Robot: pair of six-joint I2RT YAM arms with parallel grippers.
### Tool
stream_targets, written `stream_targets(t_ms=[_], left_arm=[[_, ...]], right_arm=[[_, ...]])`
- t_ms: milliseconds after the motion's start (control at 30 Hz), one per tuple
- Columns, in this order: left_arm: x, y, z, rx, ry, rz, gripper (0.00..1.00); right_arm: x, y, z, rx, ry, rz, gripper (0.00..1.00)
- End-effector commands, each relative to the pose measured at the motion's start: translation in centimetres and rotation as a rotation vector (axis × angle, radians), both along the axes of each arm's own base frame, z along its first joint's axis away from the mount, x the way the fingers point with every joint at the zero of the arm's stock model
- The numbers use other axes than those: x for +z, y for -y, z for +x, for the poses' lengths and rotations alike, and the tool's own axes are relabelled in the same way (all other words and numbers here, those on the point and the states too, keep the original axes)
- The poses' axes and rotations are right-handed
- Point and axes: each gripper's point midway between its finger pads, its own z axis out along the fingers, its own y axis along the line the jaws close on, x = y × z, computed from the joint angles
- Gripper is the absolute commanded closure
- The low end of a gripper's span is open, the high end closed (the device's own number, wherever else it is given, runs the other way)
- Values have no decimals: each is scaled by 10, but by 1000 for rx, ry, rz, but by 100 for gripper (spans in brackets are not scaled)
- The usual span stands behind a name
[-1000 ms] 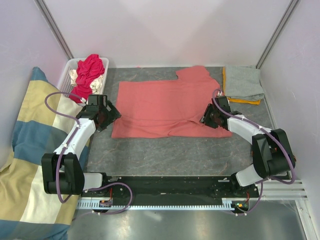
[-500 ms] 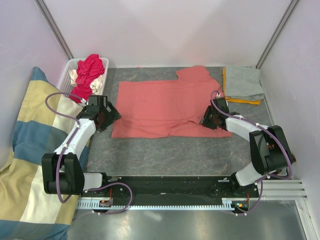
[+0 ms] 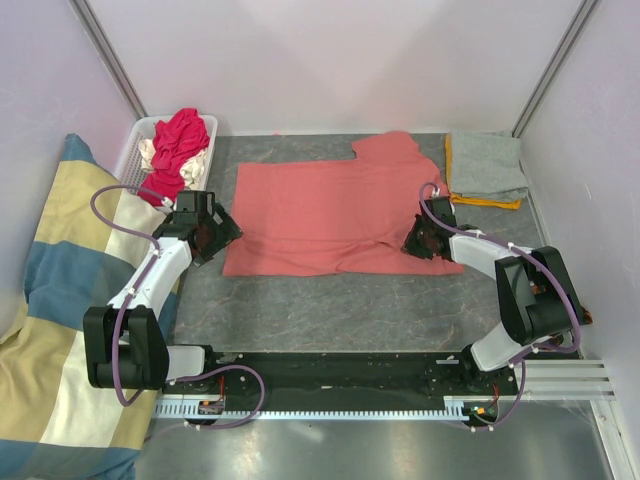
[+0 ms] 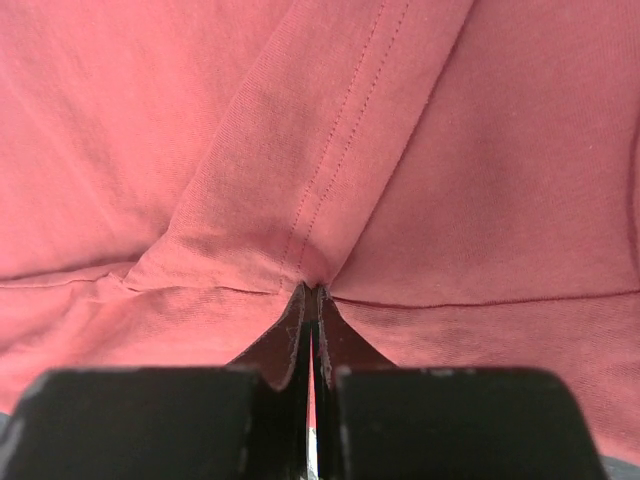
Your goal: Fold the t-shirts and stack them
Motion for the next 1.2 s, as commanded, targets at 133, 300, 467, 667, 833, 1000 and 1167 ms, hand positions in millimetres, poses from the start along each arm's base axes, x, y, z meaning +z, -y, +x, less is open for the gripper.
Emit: stream_targets(t_ms=[133, 300, 467, 667, 833, 1000, 1167], left_arm=[[5, -5, -1, -15, 19, 31, 0], [3, -4, -3, -12, 13, 27, 0], [3, -4, -4, -12, 16, 25, 0], [-1, -3, -6, -15, -1, 18, 0], [-1, -2, -6, -20, 0, 16, 0], [-4, -2, -8, -27, -9, 17, 0], [-3, -2, -10, -30, -5, 23, 0]], right_arm=[[37, -19, 22, 49, 95, 52, 100], [52, -33, 39, 81, 132, 74, 100], [57, -44, 58, 109, 162, 83, 100], [60, -55, 93, 166, 225, 69, 100], [77, -67, 132, 240, 325, 42, 82], [105, -85, 164, 312, 445, 65, 61], [124, -88, 161, 334, 478, 104, 53]])
